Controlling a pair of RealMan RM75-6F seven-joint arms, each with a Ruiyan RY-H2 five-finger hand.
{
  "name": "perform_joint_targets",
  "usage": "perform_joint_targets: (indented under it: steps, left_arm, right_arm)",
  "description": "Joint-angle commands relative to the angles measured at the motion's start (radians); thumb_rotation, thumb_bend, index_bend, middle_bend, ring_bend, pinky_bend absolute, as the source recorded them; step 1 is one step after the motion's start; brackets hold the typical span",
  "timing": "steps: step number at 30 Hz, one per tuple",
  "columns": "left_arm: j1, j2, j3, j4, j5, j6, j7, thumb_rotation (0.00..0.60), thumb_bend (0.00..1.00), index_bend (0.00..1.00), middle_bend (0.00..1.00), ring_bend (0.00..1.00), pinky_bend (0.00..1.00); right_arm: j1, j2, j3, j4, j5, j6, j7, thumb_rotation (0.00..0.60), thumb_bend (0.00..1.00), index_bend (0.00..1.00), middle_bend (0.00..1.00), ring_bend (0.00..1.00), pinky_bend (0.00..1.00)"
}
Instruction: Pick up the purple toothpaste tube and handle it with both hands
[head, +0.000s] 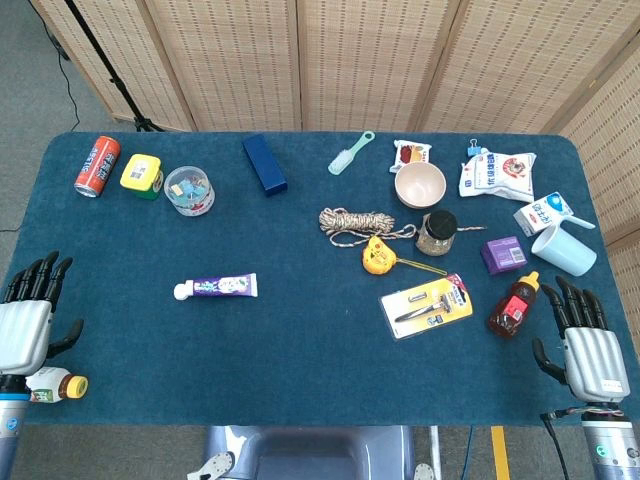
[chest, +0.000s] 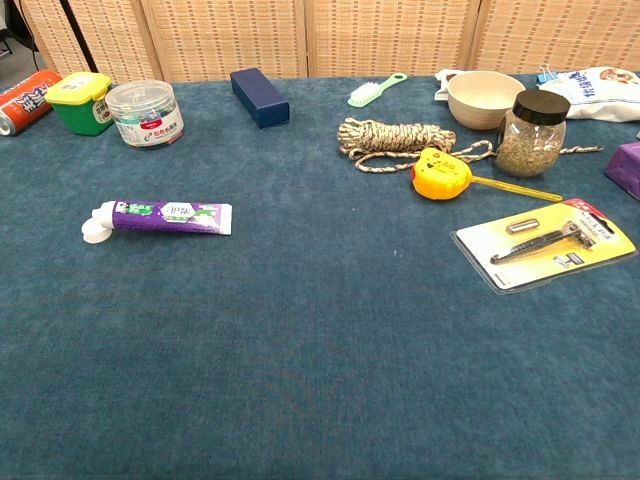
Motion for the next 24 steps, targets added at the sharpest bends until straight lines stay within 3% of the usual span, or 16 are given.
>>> perform_joint_targets:
  steps: [1,14,24]
  left_arm:
    - [-0.001,-0.003,-0.002,0.000,0.002,-0.002,0.004,0.600,0.31,0.00,0.00,0.00,0.09]
    - [-0.040,-0.027,-0.028,-0.005,-0.036,-0.061,0.062,0.600,0.31,0.00,0.00,0.00,0.09]
    - [-0.172,-0.097,-0.076,0.069,-0.154,-0.240,0.163,0.600,0.31,0.00,0.00,0.00,0.09]
  right_arm:
    - [-0.001,0.000,-0.001,0.000,0.001,0.002,0.000,0.600,0.46,0.06,0.00,0.00,0.00]
    - [-0.017,0.015,-0.005,-0.011,-0.006,0.029,0.005,0.600,0.46,0.06,0.00,0.00,0.00]
    - [-0.024,0.021,-0.006,-0.025,0.001,0.034,-0.002,0.600,0.46,0.06,0.00,0.00,0.00]
